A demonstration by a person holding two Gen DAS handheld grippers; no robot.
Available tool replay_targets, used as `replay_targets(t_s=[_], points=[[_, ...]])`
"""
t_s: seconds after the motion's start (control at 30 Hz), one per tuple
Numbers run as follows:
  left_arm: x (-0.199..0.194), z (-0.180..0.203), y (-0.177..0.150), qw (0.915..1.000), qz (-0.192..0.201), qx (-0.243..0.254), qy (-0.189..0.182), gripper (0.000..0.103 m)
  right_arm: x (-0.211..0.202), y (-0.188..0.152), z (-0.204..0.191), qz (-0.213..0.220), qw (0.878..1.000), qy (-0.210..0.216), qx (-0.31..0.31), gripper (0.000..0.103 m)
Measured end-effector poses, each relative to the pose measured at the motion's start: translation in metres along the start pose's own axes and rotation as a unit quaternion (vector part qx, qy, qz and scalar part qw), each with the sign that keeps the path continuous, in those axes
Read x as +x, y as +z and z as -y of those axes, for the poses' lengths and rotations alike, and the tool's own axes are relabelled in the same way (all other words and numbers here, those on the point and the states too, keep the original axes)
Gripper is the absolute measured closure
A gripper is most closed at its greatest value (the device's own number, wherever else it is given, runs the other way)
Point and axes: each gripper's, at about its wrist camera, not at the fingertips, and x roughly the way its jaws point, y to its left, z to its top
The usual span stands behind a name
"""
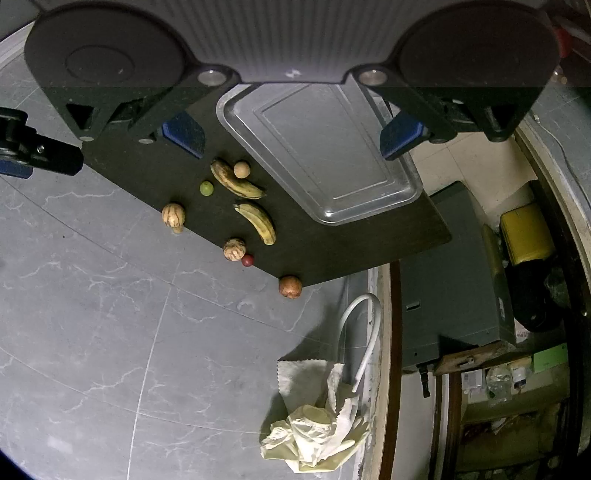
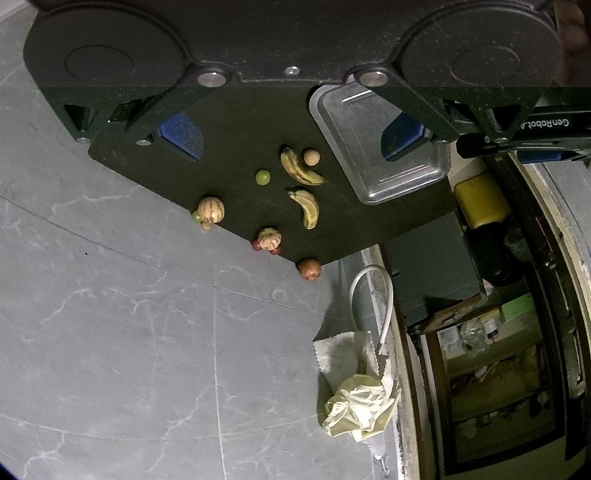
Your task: Organize fruits
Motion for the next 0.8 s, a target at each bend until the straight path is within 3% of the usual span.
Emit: replay_targets(t_s=[0.8], points=[[-0.007, -0.013, 0.000, 0.9998, 0.013, -0.012, -0.007, 0.000, -0.009, 0.006, -0.013, 0.013, 1.000, 0.003, -0.015, 0.001]])
